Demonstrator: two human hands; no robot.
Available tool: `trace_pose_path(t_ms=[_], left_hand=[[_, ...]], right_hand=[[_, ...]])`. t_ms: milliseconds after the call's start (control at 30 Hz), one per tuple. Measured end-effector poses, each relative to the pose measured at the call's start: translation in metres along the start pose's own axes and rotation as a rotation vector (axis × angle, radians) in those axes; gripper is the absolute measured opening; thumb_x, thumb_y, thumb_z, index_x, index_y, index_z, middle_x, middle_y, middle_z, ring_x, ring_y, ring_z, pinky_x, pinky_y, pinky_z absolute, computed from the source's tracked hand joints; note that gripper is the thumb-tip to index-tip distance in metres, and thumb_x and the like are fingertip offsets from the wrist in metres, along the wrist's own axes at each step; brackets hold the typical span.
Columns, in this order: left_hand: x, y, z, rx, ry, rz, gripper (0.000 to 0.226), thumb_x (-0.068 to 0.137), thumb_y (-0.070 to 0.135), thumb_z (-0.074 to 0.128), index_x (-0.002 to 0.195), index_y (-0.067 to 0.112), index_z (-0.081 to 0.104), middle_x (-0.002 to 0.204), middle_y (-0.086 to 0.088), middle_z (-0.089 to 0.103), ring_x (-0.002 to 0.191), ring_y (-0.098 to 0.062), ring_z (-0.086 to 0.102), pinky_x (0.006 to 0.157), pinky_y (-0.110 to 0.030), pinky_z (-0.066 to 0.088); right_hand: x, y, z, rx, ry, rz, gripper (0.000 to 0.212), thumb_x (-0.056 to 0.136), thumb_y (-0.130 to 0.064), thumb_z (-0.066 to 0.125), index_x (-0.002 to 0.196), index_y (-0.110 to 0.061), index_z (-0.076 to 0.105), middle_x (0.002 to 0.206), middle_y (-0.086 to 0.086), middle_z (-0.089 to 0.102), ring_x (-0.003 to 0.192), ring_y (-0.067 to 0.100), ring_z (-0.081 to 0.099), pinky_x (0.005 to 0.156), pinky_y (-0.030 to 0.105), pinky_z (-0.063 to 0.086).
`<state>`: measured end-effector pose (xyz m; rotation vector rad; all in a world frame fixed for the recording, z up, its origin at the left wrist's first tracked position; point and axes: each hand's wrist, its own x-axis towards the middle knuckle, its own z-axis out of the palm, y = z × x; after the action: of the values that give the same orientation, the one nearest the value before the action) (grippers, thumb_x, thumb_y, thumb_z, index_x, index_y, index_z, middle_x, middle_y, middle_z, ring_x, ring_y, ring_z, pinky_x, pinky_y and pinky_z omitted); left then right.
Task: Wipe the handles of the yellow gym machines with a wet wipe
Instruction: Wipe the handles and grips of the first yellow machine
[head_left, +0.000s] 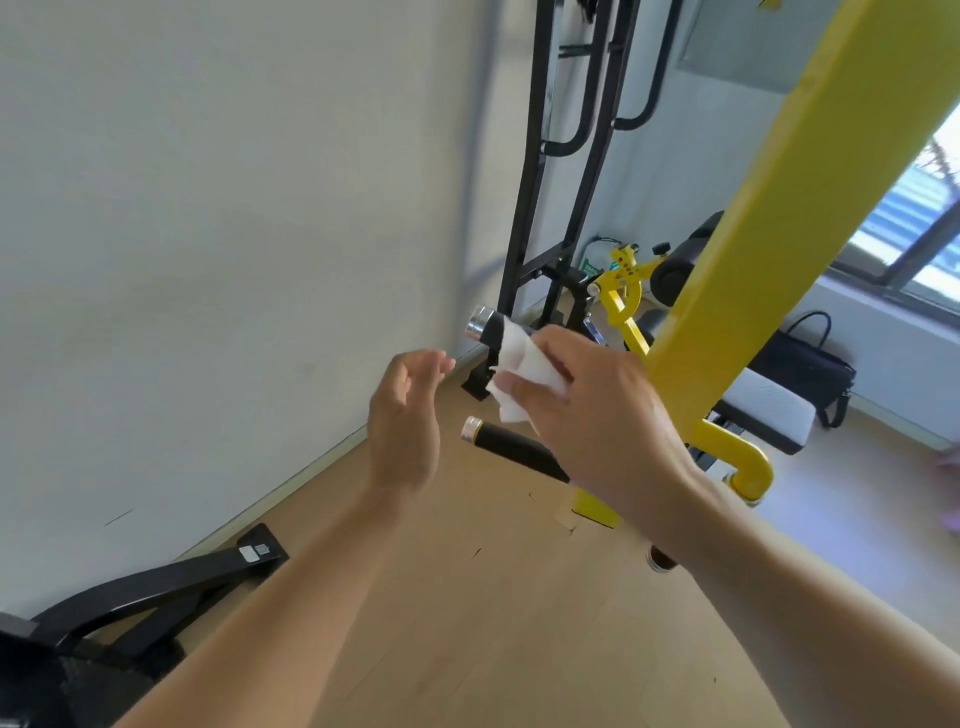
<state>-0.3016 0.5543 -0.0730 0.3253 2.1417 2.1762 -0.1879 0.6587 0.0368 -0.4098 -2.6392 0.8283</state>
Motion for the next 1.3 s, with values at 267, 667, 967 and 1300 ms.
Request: trace_pose_path(t_ms=[267, 667, 967, 1300], left_hand=[[0.027, 0.048, 0.017, 0.017, -0.114, 0.037, 0.021, 0.096, 0.048, 0.055, 0.103, 0.032, 0.068, 0.103, 0.012, 0.072, 0.106, -0.009, 0.066, 0.097, -0.036, 0.052], [0.057, 0.070, 0.023, -0.076, -0.528, 0.027, 0.034, 0.093, 0.047, 0.055, 0.107, 0.021, 0.071, 0.096, 0.004, 0.071, 0.098, -0.015, 0.064, 0.090, -0.032, 0.048], [0.069, 0.076, 0.030, -0.009, -0.335, 0.157, 0.015, 0.094, 0.025, 0.069, 0.105, 0.019, 0.077, 0.082, 0.012, 0.070, 0.076, -0.010, 0.061, 0.060, -0.013, 0.048], [0.055, 0.054, 0.013, -0.002, -0.428, -0.035, 0.029, 0.105, 0.035, 0.047, 0.115, 0.027, 0.074, 0.109, 0.005, 0.077, 0.113, -0.020, 0.067, 0.102, -0.047, 0.053]], right_hand=[[0.076, -0.006, -0.008, -0.437, 0.310, -0.050, 0.042, 0.094, -0.039, 0.066, 0.121, -0.011, 0.054, 0.119, 0.005, 0.057, 0.106, 0.022, 0.056, 0.079, 0.033, 0.050], [0.085, -0.007, -0.013, 0.406, 0.019, 0.300, 0.018, 0.104, -0.014, 0.039, 0.120, -0.010, 0.048, 0.112, 0.004, 0.052, 0.101, 0.029, 0.054, 0.071, 0.027, 0.046], [0.080, 0.003, -0.012, 0.137, 0.540, -0.199, 0.026, 0.091, -0.012, 0.072, 0.076, -0.012, 0.050, 0.081, -0.002, 0.065, 0.077, 0.014, 0.061, 0.067, 0.023, 0.051], [0.028, 0.030, 0.022, -0.473, 0.156, -0.442, 0.028, 0.084, -0.042, 0.076, 0.102, -0.022, 0.072, 0.101, -0.001, 0.069, 0.098, 0.022, 0.057, 0.083, 0.038, 0.054]])
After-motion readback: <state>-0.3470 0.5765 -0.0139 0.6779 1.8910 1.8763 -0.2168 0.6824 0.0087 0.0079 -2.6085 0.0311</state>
